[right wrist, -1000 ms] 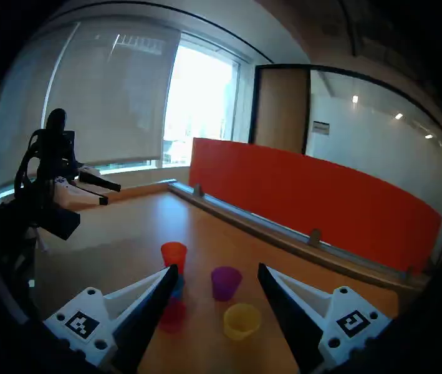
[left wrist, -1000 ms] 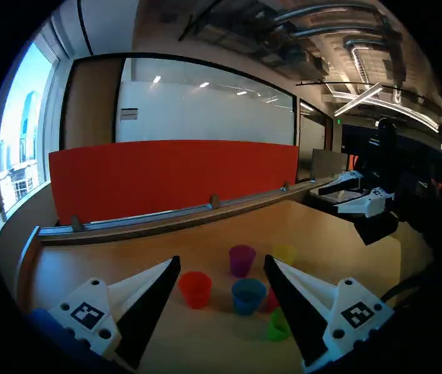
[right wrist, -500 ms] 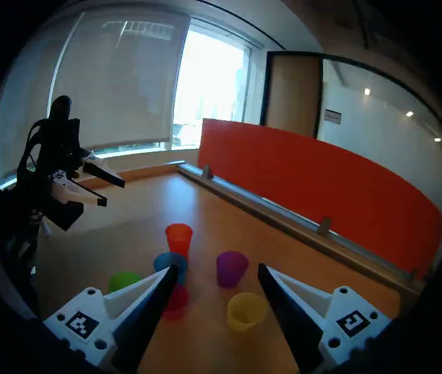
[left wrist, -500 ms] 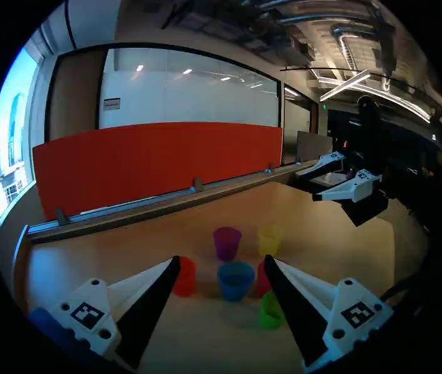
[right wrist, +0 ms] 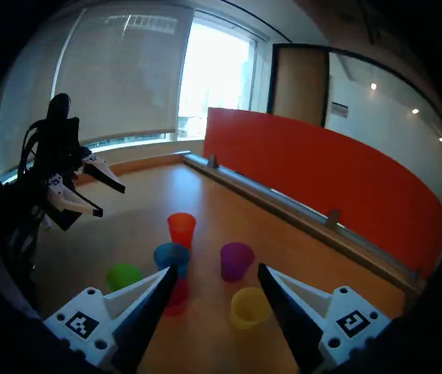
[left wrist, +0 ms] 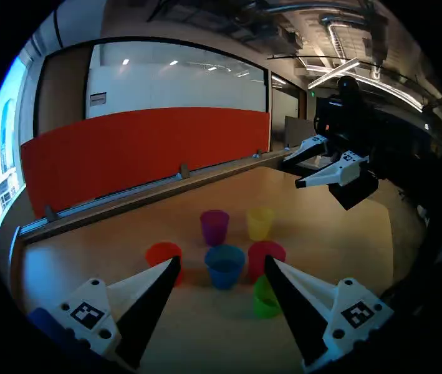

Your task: Pour water

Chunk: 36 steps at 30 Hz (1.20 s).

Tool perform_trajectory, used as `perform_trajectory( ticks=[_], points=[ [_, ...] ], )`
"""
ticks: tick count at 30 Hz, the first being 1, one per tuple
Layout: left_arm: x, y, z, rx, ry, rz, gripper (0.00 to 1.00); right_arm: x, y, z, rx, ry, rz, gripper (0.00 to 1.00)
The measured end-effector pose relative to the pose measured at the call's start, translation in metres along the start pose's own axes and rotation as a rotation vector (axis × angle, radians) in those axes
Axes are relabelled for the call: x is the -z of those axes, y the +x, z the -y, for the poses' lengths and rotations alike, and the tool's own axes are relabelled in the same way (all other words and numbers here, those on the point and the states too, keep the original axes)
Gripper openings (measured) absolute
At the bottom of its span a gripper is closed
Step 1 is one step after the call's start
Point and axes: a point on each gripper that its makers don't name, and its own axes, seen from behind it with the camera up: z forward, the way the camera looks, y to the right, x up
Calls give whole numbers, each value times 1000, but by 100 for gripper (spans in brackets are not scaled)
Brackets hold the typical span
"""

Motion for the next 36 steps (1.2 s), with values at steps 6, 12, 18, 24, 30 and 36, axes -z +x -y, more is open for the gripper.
perform_trajectory(
  ticks=[6, 12, 18, 24, 30, 36],
  points=[
    [-7, -15, -5, -5, -19, 24, 100, -7, -9, -2, -9, 7, 16, 100],
    [-12, -28, -11, -6, -40, 44, 100, -15, -16, -4, -9, 14, 29, 100],
    [-16, -41, -21, -7, -73, 62, 100, -23, -22, -5, -7, 19, 41, 100],
    [-21, -53, -32, -25, -106, 74, 100, -29, -25, -4, 4, 24, 51, 100],
    [-27, -63, -41, -40, -127, 92, 100, -35, -26, -4, 8, 28, 57, 100],
    [-32, -72, -50, -39, -148, 106, 100, -40, -31, -5, 8, 30, 66, 100]
  ],
)
